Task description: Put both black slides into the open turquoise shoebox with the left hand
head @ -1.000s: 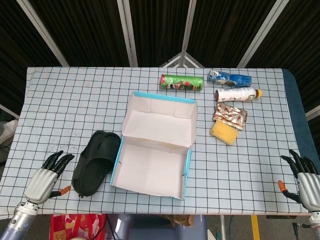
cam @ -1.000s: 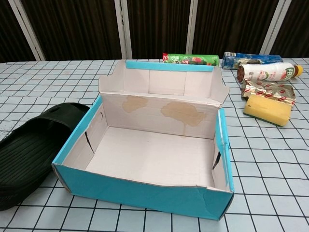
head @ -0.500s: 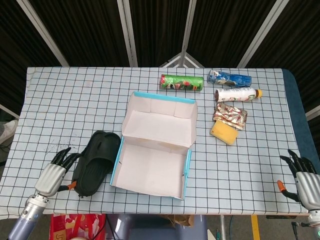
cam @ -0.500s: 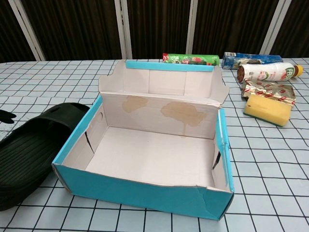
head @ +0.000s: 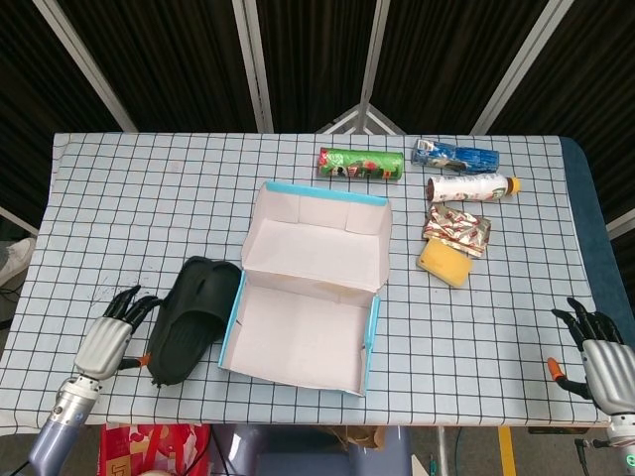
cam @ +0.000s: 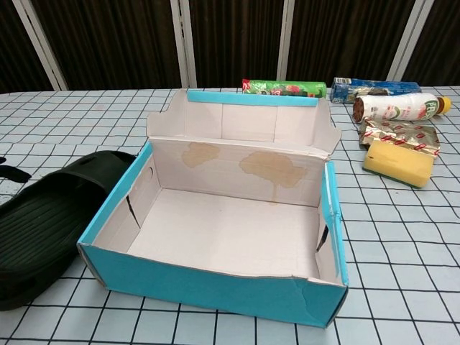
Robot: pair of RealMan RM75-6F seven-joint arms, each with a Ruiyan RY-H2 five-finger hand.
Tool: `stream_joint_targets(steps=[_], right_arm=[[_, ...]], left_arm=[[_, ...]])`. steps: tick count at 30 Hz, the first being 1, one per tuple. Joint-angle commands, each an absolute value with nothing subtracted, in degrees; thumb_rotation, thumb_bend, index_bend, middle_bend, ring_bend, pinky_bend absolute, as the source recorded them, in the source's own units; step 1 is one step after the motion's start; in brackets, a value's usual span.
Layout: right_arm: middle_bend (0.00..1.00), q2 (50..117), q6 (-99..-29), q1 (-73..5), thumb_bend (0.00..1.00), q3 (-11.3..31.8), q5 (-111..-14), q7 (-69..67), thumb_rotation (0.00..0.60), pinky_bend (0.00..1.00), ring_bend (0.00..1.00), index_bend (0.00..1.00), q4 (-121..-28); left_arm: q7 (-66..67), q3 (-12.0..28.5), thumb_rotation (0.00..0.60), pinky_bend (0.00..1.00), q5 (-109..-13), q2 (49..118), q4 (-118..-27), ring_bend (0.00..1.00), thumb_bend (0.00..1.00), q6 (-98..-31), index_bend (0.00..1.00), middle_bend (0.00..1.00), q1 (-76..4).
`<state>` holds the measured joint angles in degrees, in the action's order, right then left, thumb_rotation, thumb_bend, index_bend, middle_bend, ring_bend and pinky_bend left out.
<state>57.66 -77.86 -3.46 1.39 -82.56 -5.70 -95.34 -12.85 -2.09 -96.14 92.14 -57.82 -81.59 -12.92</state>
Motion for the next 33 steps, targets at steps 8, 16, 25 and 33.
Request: stream_joint_targets(steps=[8, 16, 25, 33], right_arm=[[0.05, 57.45, -78.19, -3.3, 0.39, 1.38, -82.63, -6.11, 0.6, 0.07, 0.13, 0.17, -95.37], [0.05, 57.22, -78.31, -3.24, 0.39, 1.26, -82.93, -6.34, 0.6, 0.07, 0.13, 0.17, -95.55], [0.05, 57.22, -77.96, -3.45, 0.39, 1.12, -83.15, -6.19, 0.6, 0.07, 0.13, 0.17, -95.64], [0.05, 57.15, -77.66, -3.62, 0.39, 1.08, -83.1, -5.95, 0.6, 0.07, 0.13, 0.17, -95.79]], left_arm=[[-12.46, -3.57, 0.6, 0.09, -96.96, 92.96, -56.6, 0.0, 0.16, -81.58, 0.18, 0.14, -13.41], [-11.74, -4.26, 0.6, 0.08, -97.47, 92.59, -57.27, 0.0, 0.15, -81.93, 0.17, 0.13, -13.71], [-9.84, -4.92, 0.6, 0.07, -97.44, 91.32, -58.6, 0.0, 0.14, -82.61, 0.14, 0.09, -13.28], [-9.28, -4.33, 0.6, 0.07, -96.43, 90.31, -59.75, 0.0, 0.13, -83.45, 0.13, 0.08, -12.84]])
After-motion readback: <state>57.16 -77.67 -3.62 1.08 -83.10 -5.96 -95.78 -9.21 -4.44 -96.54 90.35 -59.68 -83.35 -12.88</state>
